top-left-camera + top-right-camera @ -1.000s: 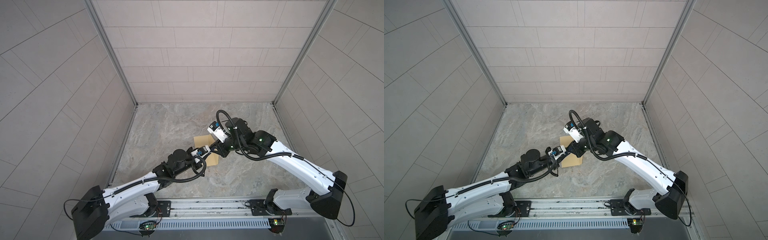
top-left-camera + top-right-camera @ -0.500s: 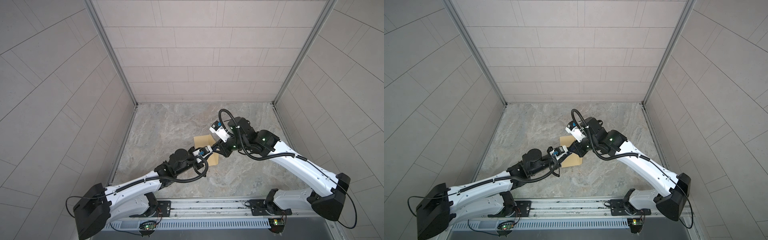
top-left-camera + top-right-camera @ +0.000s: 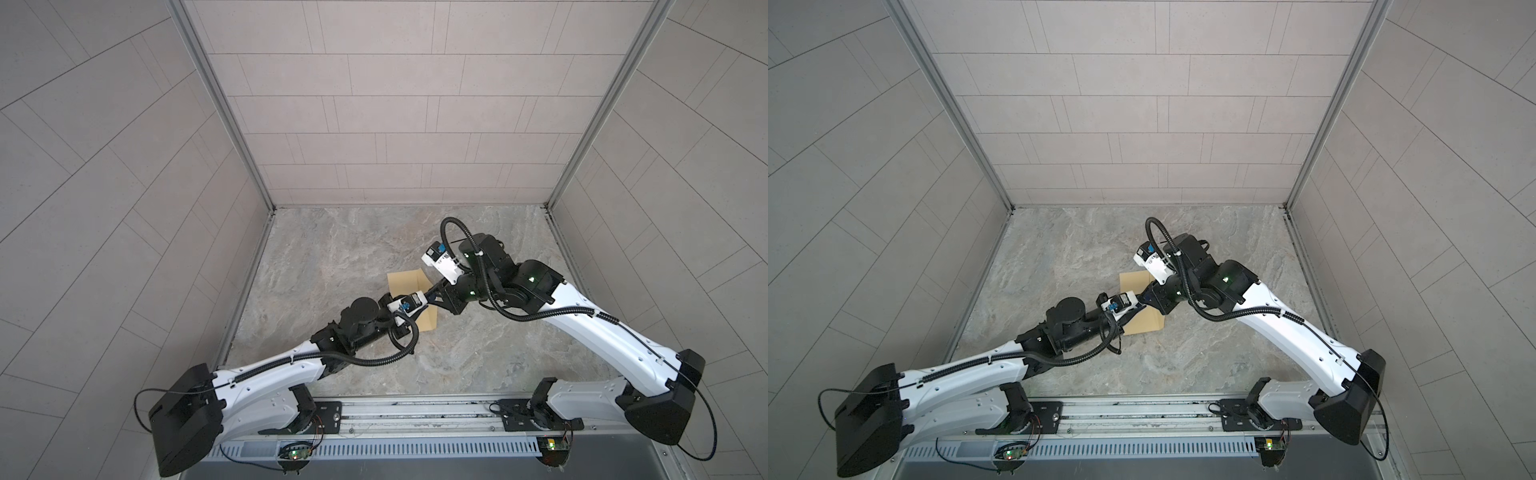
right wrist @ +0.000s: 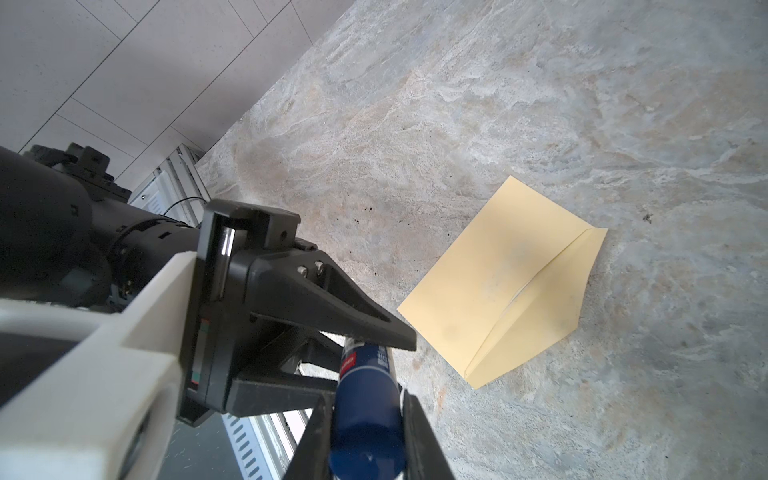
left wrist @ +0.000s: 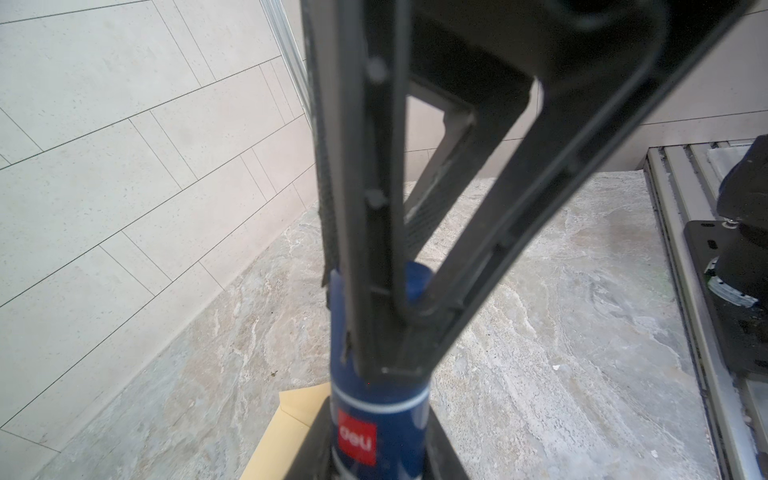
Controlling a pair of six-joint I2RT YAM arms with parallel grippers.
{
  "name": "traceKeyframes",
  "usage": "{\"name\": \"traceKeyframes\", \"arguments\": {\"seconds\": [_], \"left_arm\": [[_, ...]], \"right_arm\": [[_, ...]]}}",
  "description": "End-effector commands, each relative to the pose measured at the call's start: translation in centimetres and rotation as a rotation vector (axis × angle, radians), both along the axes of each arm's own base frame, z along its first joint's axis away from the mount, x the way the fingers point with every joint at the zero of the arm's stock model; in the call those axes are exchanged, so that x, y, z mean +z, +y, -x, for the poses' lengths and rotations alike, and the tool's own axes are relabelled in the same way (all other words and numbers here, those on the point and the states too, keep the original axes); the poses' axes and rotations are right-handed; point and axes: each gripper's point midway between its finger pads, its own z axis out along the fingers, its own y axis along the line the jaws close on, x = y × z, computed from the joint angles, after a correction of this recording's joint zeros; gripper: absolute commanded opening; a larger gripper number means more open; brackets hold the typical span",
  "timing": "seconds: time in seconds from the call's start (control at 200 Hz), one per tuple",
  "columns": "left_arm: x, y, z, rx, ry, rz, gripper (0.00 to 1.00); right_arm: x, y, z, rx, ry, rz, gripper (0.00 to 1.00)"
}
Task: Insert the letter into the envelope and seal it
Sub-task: 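Pull the cap off with the right gripper while the left gripper holds the stick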
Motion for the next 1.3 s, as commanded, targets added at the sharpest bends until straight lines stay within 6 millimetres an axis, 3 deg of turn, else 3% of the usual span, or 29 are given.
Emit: {"name": "traceKeyframes", "arguments": {"seconds": [0.0,0.61,0.806,1.016,1.296], "left_arm": [[-6.4,1.9,0.3,0.036,0.115,-0.201,0.00],[-7.1,1.5,0.4,0.024,0.121,-0.234,0.00],[-6.2,1.4,0.5,0.021,0.111,-0.205,0.00],[-3.8,1.3,0.8,0.014,0.104,-0.099,0.00],[-0.8,1.8,1.3,0.027,0.111,0.024,0.00]], "right_arm": [[4.7,-2.4,-1.3,-0.078,-0.161,-0.048,0.00],[5.1,-3.1,-1.5,-0.092,-0.170,-0.053,0.00],[4.4,-3.5,-2.0,-0.107,-0.165,-0.031,0.00],[1.3,-5.0,-4.7,-0.188,-0.131,0.064,0.00],[-4.9,-7.6,-10.9,-0.350,-0.059,0.197,0.03]]}}
